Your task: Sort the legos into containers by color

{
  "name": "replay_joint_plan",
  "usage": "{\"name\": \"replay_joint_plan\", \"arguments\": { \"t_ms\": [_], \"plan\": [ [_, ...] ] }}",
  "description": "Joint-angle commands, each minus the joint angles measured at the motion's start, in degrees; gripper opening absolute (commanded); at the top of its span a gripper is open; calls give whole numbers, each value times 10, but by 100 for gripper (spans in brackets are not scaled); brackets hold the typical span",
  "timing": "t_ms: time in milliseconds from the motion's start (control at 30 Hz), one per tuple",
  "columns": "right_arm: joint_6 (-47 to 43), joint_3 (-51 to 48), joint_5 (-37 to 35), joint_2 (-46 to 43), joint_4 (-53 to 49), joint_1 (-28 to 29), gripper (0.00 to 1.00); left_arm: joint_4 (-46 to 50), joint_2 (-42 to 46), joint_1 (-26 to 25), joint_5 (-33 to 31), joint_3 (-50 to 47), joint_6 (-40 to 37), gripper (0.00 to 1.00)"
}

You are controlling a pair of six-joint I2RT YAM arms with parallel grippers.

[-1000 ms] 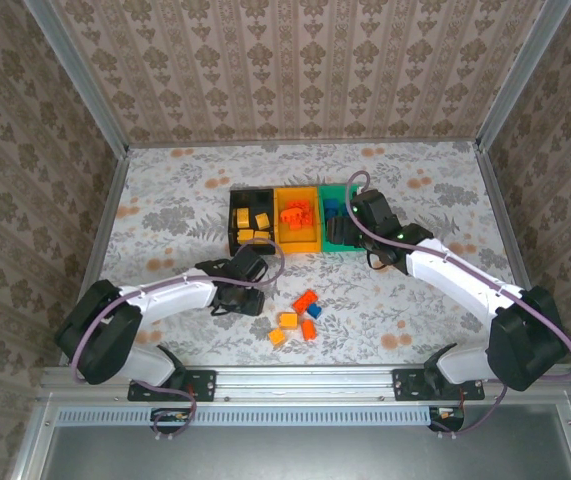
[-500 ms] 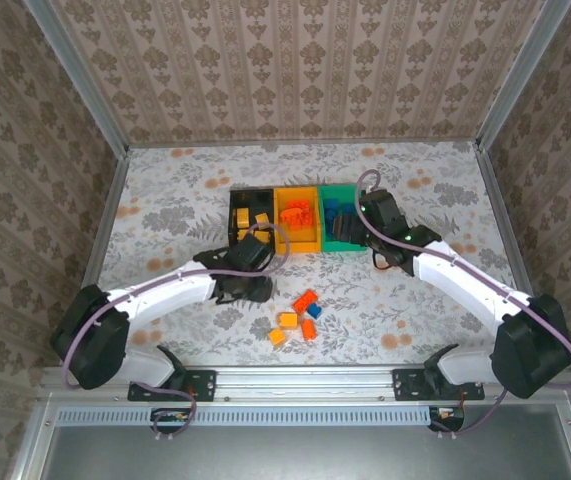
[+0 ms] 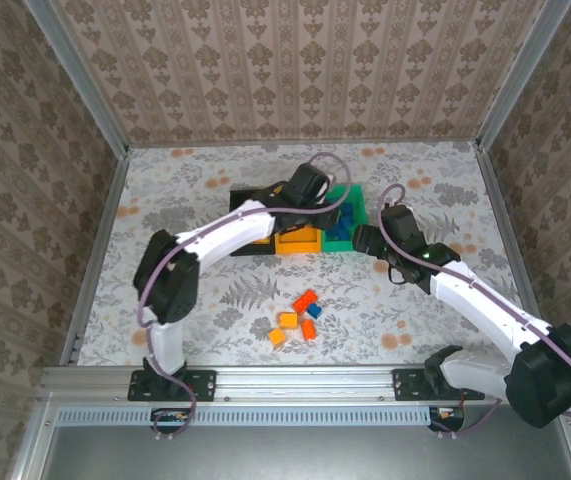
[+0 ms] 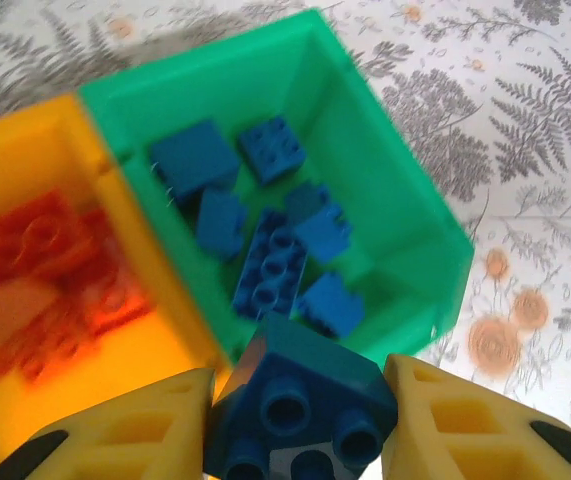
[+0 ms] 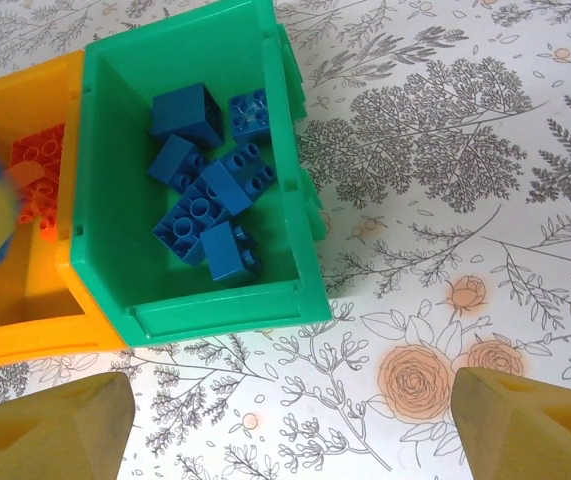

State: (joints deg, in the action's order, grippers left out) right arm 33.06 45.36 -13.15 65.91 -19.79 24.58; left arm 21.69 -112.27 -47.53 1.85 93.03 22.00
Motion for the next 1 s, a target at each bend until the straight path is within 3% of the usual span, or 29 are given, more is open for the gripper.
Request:
{"name": "replay_joint_plan", "arguments": {
  "t_ms": [0,67,200,300,433,633,967],
  "plan": [
    [10,-15,-11,-18,-20,-4,84,26,-56,10,25,81,-21,39],
    [11,-18,-8,-22,-20,-4,84,40,-92,15,32,122,-18,40],
    [7,-22,-5,-24,-20,-4,85,54,-121,18,41,165,-10,58],
    [3,-21,-3,-24,-20,-4,85,57,-115,17,41,180,-8,69],
    [-2,-18,7,-22,-16,-4,85,41,-71,18,44,157,0,73],
    [-26,-13,84,10,10,9,85,-34,82,15,34,7,17,76],
    [-75,12,139,122,-9,169,84,-52,386,23,-69,-332,51,100]
  ]
}}
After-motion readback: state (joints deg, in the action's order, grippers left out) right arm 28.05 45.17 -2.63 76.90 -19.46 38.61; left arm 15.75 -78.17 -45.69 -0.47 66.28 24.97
